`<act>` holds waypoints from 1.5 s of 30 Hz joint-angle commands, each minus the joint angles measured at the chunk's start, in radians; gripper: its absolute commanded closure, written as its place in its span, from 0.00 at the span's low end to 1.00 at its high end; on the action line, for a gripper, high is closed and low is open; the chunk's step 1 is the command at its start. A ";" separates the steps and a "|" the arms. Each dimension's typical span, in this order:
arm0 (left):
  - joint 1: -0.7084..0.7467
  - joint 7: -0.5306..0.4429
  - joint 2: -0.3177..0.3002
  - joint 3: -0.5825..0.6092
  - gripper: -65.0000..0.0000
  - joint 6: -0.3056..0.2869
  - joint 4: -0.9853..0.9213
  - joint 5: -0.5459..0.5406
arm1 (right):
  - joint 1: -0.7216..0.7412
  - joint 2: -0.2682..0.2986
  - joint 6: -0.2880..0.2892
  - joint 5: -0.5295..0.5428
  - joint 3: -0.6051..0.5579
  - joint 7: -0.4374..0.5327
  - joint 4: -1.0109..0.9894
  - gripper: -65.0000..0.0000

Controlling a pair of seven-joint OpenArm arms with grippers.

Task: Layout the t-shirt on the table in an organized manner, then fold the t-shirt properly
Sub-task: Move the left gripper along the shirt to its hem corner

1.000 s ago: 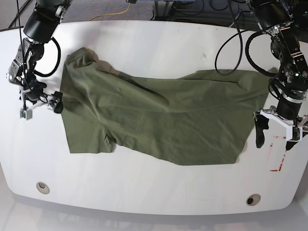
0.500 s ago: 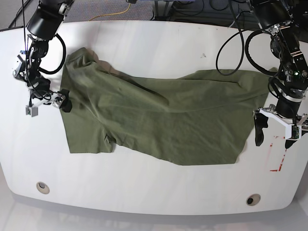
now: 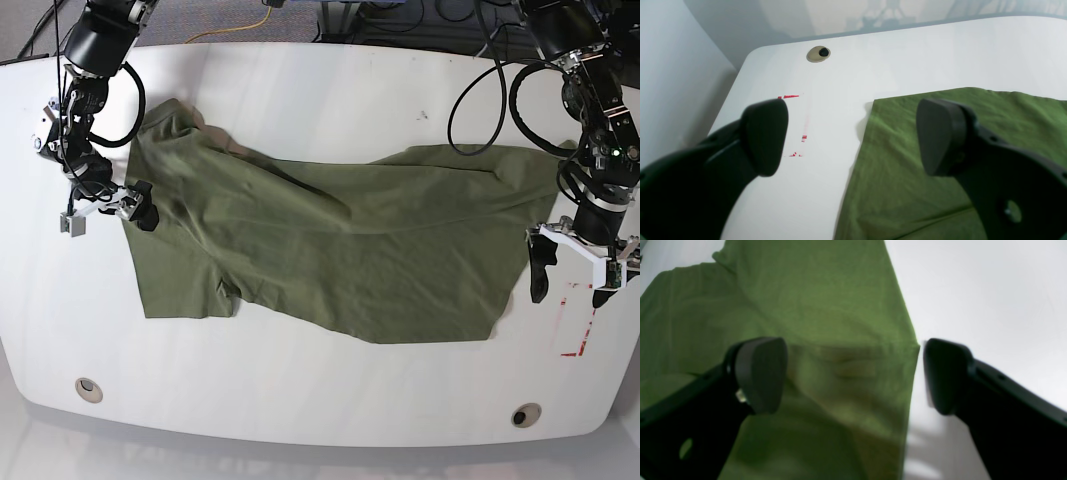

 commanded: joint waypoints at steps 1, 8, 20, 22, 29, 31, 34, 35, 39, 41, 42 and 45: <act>-0.006 -0.026 -0.016 -0.005 0.12 0.002 0.015 -0.009 | 0.003 -0.005 0.007 0.012 0.001 0.003 0.018 0.03; 0.006 -0.026 -0.016 -0.005 0.12 0.002 0.015 -0.009 | 0.004 -0.011 0.007 0.012 -0.004 0.002 0.019 0.04; 0.009 -0.026 -0.017 -0.007 0.12 0.000 0.015 -0.009 | 0.056 -0.006 0.007 0.005 -0.047 0.008 0.016 0.37; 0.009 -0.026 -0.017 -0.007 0.12 0.000 0.015 -0.009 | 0.058 -0.006 0.005 0.005 -0.048 0.008 0.016 0.53; 0.001 -0.026 -0.017 -0.007 0.12 0.002 0.002 -0.009 | 0.081 -0.005 -0.002 -0.015 -0.050 0.005 0.015 1.00; 0.000 -0.026 -0.017 -0.007 0.12 0.002 -0.011 -0.009 | 0.084 -0.006 -0.002 -0.043 -0.050 0.003 0.016 0.97; -0.025 -0.026 -0.017 -0.007 0.11 0.002 -0.035 -0.009 | 0.086 -0.009 -0.002 -0.078 -0.050 0.003 0.016 1.00; -0.031 -0.026 -0.017 -0.007 0.11 0.002 -0.041 -0.009 | 0.086 -0.009 -0.001 -0.081 -0.050 0.003 0.016 1.00; -0.054 -0.007 -0.017 -0.004 0.11 0.002 -0.096 -0.009 | 0.086 -0.009 0.001 -0.086 -0.050 0.003 0.016 1.00; -0.071 0.016 -0.017 -0.002 0.11 0.002 -0.127 -0.010 | 0.086 -0.009 0.001 -0.086 -0.050 0.003 0.016 1.00; -0.091 0.030 -0.017 -0.002 0.10 0.002 -0.147 -0.010 | 0.084 -0.008 0.002 -0.086 -0.050 0.003 0.016 1.00; -0.146 0.053 -0.017 -0.004 0.04 0.002 -0.205 -0.009 | 0.084 -0.006 0.002 -0.086 -0.050 0.003 0.016 1.00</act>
